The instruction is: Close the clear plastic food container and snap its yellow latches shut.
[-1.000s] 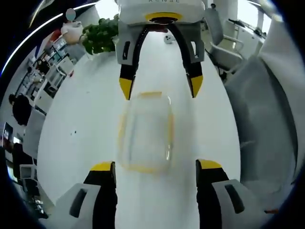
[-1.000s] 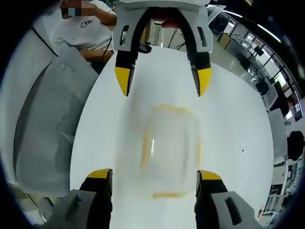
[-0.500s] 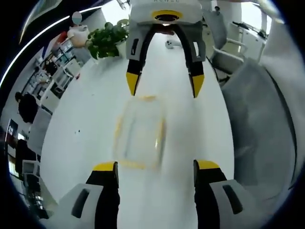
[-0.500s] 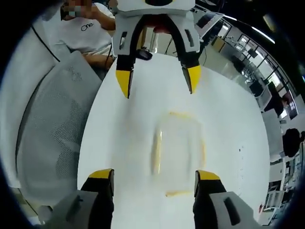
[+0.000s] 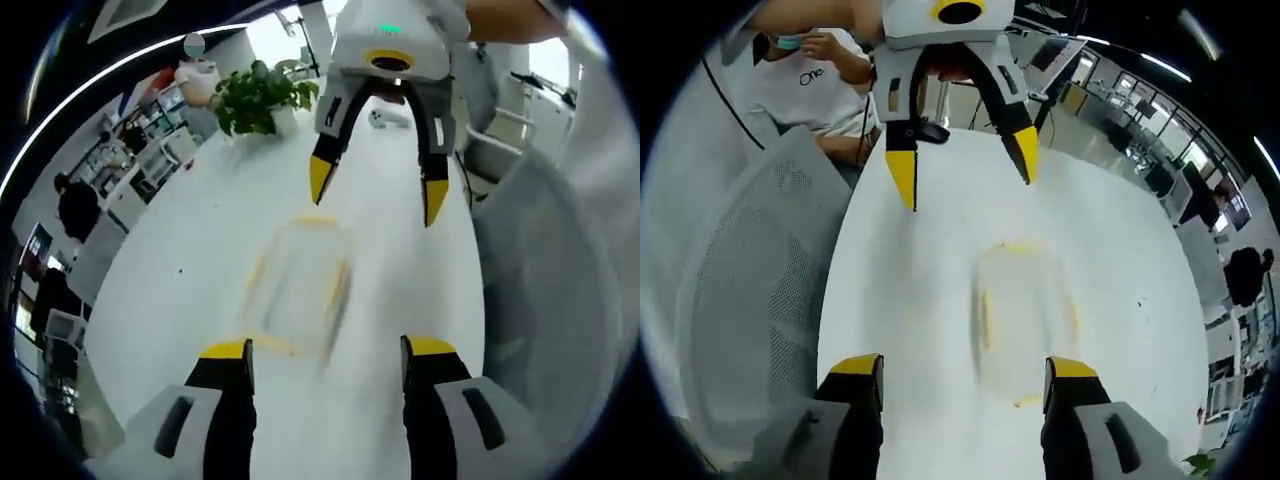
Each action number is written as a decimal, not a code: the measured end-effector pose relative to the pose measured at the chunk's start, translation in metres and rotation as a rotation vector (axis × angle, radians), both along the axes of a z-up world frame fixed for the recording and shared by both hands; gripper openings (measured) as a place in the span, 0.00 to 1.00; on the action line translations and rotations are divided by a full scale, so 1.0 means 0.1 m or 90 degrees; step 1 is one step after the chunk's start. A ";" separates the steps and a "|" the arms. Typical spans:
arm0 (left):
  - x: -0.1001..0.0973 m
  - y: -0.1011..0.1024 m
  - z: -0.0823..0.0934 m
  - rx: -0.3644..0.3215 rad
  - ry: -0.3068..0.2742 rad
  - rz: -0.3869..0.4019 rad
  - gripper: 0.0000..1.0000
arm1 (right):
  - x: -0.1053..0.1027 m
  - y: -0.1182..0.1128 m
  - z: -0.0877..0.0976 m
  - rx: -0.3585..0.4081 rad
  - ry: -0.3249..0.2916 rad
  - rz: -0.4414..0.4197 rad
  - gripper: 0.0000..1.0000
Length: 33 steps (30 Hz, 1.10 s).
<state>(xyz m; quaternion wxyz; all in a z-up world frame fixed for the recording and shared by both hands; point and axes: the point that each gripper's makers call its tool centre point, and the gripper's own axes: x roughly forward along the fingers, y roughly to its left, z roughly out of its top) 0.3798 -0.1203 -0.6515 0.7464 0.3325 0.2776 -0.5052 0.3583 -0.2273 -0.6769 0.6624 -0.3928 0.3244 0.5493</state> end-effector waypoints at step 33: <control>-0.36 0.14 0.14 -0.182 -0.054 0.145 0.48 | -0.53 0.07 -0.09 0.197 -0.027 -0.177 0.54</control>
